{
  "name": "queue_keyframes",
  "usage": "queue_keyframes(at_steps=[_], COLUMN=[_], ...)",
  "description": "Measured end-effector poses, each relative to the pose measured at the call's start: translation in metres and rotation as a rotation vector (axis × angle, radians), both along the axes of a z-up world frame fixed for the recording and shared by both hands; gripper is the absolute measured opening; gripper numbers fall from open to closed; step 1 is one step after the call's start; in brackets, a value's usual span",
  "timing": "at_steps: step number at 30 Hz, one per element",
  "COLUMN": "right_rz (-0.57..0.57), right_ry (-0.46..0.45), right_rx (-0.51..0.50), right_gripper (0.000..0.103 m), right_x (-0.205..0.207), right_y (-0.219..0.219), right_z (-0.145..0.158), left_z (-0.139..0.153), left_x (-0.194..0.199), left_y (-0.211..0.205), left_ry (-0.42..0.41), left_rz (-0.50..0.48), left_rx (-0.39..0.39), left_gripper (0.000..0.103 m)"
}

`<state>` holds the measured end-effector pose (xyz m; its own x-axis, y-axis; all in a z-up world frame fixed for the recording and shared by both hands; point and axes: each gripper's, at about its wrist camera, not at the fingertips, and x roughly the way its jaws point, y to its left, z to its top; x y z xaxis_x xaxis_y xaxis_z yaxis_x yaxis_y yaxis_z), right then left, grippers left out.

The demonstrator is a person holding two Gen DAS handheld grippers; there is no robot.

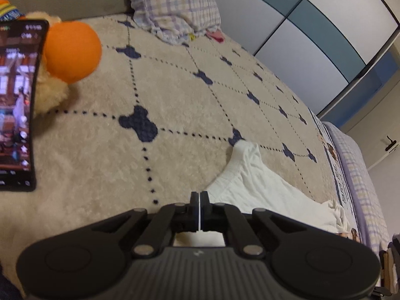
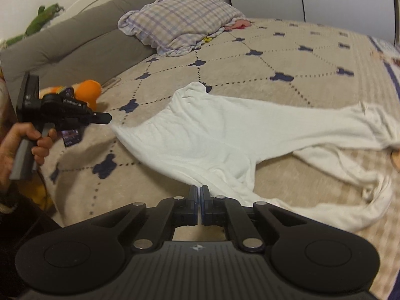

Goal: Fold clothes

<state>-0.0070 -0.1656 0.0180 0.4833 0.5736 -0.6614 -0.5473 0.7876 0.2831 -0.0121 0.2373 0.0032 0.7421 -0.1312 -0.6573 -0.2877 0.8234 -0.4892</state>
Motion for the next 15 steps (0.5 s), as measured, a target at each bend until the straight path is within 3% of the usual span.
queue_keyframes(at_steps=[2,5,8,15], right_rz=[0.011,0.157,0.19,0.054], right_ry=[0.011,0.122,0.081,0.02], right_rx=[-0.026,-0.053,-0.111,-0.158], right_gripper=[0.003,0.006,0.006,0.009], right_x=[0.002,0.003,-0.008,0.008], right_y=[0.003,0.011,0.019,0.017], right_z=[-0.003,-0.012,-0.013,-0.016], left_z=[-0.005,-0.016,-0.021,-0.023], left_x=[0.003,0.006,0.007,0.006], left_y=[0.0,0.0,-0.003,-0.007], left_ry=[0.026,0.082,0.109,0.112], left_rz=[-0.005,-0.017,-0.032,-0.032], left_rx=[-0.003,-0.038,-0.052,-0.041], left_gripper=[0.001,0.002,0.009,0.014])
